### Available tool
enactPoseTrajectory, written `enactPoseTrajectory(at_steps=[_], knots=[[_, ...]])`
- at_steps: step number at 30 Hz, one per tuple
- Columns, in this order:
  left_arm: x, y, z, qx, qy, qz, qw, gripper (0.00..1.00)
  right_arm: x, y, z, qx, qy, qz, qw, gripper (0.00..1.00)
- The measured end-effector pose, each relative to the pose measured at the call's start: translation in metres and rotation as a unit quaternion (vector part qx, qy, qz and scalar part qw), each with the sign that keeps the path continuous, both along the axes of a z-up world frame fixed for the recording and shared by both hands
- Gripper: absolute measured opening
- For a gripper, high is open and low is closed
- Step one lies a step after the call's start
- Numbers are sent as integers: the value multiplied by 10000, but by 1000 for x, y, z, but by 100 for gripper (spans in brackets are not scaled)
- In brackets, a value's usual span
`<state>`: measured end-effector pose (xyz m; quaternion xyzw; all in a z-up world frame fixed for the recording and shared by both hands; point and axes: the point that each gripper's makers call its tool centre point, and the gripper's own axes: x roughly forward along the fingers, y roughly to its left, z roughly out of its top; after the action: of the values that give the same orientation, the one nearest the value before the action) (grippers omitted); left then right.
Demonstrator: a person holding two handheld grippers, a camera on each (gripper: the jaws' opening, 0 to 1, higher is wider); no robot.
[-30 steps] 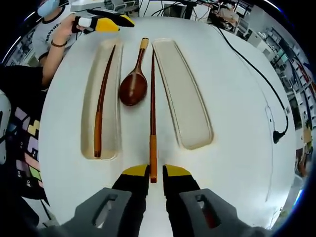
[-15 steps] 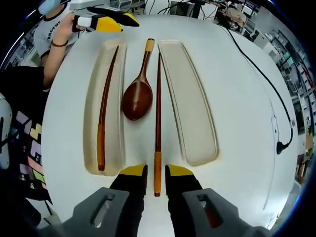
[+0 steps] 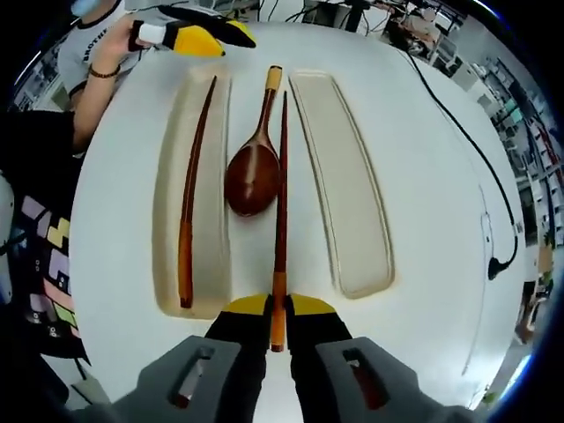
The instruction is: Arrange the utensils inside the cutlery case until each visible utensil rests in its matching compartment.
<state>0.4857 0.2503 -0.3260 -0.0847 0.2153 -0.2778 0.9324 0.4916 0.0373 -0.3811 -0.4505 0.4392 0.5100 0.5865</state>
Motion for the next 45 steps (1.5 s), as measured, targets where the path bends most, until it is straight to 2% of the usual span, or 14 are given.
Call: enactPoseTrajectory(at_steps=[3, 10, 14, 16, 19, 22, 26, 30, 36, 37, 41, 45], knots=[[0, 2, -1, 24, 16, 34, 10000, 34, -1, 0, 1, -71, -133, 181, 9997, 4], [2, 7, 1, 10, -26, 137, 9999, 35, 0, 0, 1, -34, -106, 20, 9999, 4], [5, 9, 3, -120, -44, 179, 9998, 35, -1, 1, 2, 81, 13, -91, 9999, 4], [5, 8, 4, -109, -110, 141, 9998, 34, -2, 3, 7, 168, -16, -30, 9999, 4], [5, 5, 7, -169, -147, 131, 9997, 38, -2, 8, 19, 304, -80, -8, 9995, 4], [7, 6, 8, -427, -95, 239, 9988, 45, -1, 11, 28, 382, -163, -62, 9991, 4], [8, 9, 6, -538, 10, 345, 9980, 46, -1, 10, 34, 339, -289, -84, 9990, 4], [10, 11, 10, -747, 11, 411, 9964, 54, -4, 13, 42, 491, -295, -101, 9983, 4], [10, 0, 11, -1267, 201, 312, 9913, 58, -6, 18, 56, 730, -321, -86, 9968, 4], [9, -2, 10, -1365, 301, 305, 9897, 58, -6, 19, 57, 765, -342, -90, 9964, 4], [9, -8, 10, -1511, 355, 259, 9875, 61, -7, 21, 64, 909, -372, -72, 9951, 4], [10, -9, 13, -1835, 434, 226, 9818, 63, -7, 23, 70, 995, -449, -47, 9940, 4]])
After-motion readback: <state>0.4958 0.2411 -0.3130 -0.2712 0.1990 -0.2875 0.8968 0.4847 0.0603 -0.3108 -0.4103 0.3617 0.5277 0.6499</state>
